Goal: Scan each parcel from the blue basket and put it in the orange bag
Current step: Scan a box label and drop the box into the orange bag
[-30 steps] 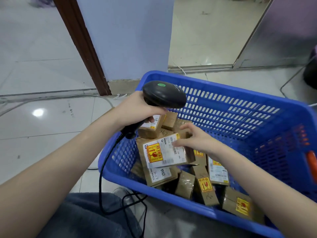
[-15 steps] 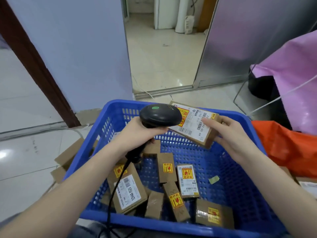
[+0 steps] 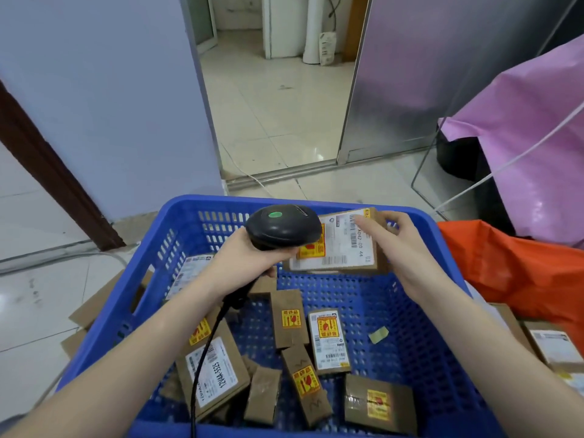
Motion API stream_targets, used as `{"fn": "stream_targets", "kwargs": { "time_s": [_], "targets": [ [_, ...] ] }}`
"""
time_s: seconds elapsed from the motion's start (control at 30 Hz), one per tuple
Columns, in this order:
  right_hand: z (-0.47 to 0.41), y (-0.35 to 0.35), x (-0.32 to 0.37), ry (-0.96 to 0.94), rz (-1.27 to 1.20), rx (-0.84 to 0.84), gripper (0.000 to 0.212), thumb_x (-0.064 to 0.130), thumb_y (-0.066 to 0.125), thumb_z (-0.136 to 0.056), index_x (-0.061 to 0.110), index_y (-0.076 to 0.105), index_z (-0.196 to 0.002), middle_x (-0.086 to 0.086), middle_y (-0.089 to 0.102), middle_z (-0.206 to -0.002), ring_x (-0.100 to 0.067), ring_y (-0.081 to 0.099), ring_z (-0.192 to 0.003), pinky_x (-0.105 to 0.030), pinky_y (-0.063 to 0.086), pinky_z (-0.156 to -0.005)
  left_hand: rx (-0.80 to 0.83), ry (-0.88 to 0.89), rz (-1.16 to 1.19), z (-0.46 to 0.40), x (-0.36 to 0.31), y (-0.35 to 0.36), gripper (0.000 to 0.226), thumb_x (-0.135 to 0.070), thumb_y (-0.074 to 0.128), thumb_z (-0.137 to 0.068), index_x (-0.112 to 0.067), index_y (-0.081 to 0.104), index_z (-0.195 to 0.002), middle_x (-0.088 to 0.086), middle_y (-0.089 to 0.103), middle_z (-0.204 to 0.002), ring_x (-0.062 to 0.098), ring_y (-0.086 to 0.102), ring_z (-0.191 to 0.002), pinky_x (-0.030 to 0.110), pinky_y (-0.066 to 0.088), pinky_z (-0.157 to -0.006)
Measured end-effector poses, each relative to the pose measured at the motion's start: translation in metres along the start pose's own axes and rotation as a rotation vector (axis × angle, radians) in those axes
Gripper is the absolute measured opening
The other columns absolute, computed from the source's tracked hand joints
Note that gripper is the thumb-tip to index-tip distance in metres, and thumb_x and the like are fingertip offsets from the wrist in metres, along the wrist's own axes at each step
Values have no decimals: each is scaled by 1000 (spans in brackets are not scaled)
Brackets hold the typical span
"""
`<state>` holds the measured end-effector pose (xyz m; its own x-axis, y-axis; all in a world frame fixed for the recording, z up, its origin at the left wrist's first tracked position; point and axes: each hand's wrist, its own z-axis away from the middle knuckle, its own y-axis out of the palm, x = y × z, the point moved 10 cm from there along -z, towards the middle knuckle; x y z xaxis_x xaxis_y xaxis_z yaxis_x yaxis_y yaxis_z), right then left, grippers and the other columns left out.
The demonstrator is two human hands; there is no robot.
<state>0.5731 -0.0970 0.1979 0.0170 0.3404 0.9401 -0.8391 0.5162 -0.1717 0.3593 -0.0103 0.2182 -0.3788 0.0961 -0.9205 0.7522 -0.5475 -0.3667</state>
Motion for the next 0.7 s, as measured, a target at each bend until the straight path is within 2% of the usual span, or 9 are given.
{"fn": "stream_targets", "kwargs": {
  "time_s": [0.07, 0.13, 0.3, 0.43, 0.7],
  "targets": [
    [2, 2, 4, -15, 51, 6, 61, 44, 71, -78, 22, 45, -129, -3, 65, -115, -15, 67, -93, -27, 52, -67, -5, 63, -54, -1, -4, -4, 16, -36, 75, -78, -33, 66, -91, -6, 62, -57, 4, 56, -55, 24, 48, -57],
    [3, 3, 5, -29, 104, 10, 57, 47, 70, -79, 20, 50, -125, -3, 66, -113, -13, 67, -91, -22, 47, -61, -5, 114, -76, 0, -8, -6, 18, -40, 76, -75, -34, 65, -88, -1, 65, -62, 5, 58, -59, 25, 50, -59],
    [3, 5, 4, 3, 178, 7, 55, 57, 64, -78, 20, 55, -118, -4, 67, -107, -13, 64, -91, -24, 45, -61, 65, 149, -84, 7, -16, 0, 25, -42, 74, -71, -30, 65, -92, -1, 64, -61, 6, 58, -58, 21, 50, -57],
    [3, 4, 5, 7, 214, -7, 55, 60, 60, -80, 20, 55, -118, -3, 68, -104, -10, 63, -85, -21, 41, -58, 109, 167, -64, 13, -20, 5, 21, -25, 75, -77, -31, 63, -93, -12, 63, -57, 2, 54, -54, 14, 45, -52],
    [2, 6, 6, 12, 238, -9, 53, 60, 58, -82, 20, 54, -117, -1, 68, -97, -7, 62, -78, -18, 37, -55, 142, 152, -80, 16, -20, 8, 19, -22, 74, -80, -32, 61, -90, -17, 61, -53, 1, 52, -50, 15, 44, -52]
  ]
}}
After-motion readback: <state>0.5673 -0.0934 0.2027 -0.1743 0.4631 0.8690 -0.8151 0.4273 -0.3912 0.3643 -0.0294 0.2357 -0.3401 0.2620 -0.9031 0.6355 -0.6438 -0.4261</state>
